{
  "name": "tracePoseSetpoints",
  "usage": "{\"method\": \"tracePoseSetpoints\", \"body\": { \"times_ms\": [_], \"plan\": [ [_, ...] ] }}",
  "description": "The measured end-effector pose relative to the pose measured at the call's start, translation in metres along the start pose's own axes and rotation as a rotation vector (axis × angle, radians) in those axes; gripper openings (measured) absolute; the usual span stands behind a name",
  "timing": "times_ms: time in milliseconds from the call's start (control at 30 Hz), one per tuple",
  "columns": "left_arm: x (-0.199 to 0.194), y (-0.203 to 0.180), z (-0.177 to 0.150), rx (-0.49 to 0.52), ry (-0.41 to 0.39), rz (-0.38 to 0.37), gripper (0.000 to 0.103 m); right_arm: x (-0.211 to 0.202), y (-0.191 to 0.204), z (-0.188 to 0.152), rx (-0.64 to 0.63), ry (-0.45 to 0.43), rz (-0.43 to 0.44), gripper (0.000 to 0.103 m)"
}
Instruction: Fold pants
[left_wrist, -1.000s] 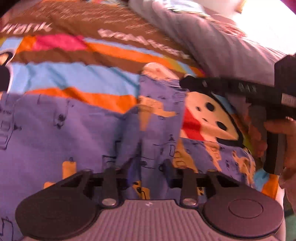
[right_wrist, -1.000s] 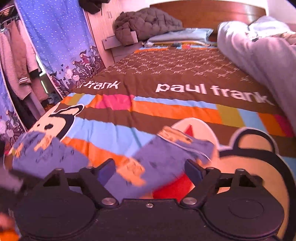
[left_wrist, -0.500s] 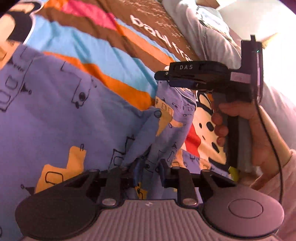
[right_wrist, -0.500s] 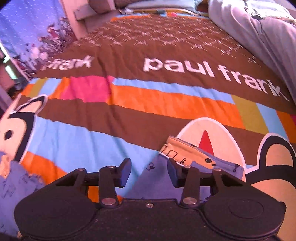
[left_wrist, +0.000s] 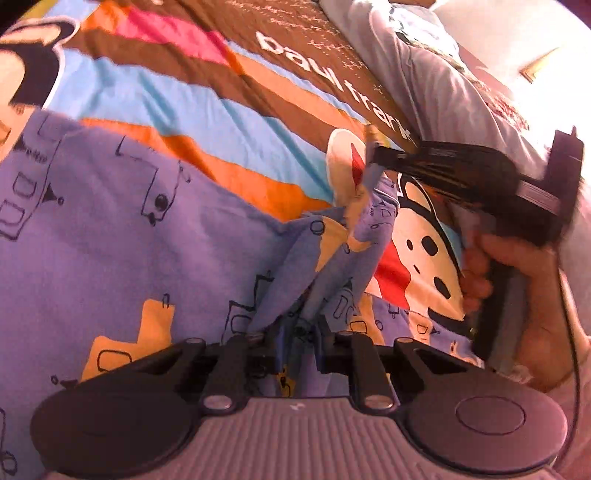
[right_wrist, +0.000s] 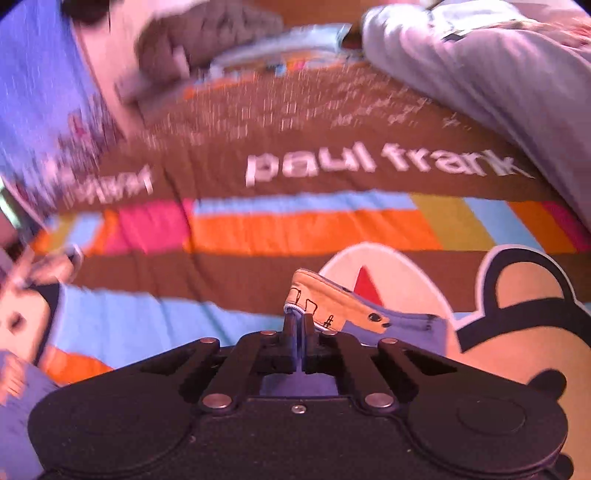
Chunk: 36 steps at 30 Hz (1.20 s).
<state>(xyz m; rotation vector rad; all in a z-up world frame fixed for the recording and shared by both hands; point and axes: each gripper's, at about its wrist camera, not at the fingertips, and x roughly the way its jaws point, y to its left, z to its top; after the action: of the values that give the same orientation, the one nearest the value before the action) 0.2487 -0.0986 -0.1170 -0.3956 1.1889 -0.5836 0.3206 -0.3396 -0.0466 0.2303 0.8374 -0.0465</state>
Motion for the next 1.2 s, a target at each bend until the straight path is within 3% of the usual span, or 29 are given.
{"method": "tracePoseSetpoints", "body": {
  "times_ms": [233,467,600,733,767,833,933,1200],
  "plan": [
    [-0.006,-0.033,-0.002,0.163,-0.019,0.094,0.029,-0.069,-0.021,-0.007,-0.002,-0.135,0.028,0.001],
    [-0.014,-0.05,-0.01,0.291,-0.015,0.135,0.029,-0.13,-0.04,-0.026,-0.034,-0.219,0.015,0.001],
    [-0.021,-0.064,-0.022,0.442,-0.021,0.141,0.029,-0.164,-0.059,-0.047,0.064,-0.247,0.008,0.0],
    [-0.016,-0.082,-0.04,0.607,-0.018,0.192,0.029,-0.196,-0.084,-0.089,0.251,-0.247,-0.002,0.001],
    [-0.012,-0.086,-0.045,0.646,-0.012,0.216,0.029,-0.2,-0.089,-0.1,0.297,-0.239,-0.001,0.001],
    [-0.005,-0.093,-0.055,0.719,0.004,0.261,0.01,-0.206,-0.099,-0.126,0.373,-0.217,-0.022,0.001],
    [0.001,-0.102,-0.067,0.785,0.0,0.309,0.002,-0.206,-0.109,-0.155,0.449,-0.19,-0.039,0.0],
    [-0.012,-0.117,-0.076,0.881,-0.01,0.311,0.0,-0.222,-0.112,-0.182,0.504,-0.268,-0.052,0.0]
  ]
}}
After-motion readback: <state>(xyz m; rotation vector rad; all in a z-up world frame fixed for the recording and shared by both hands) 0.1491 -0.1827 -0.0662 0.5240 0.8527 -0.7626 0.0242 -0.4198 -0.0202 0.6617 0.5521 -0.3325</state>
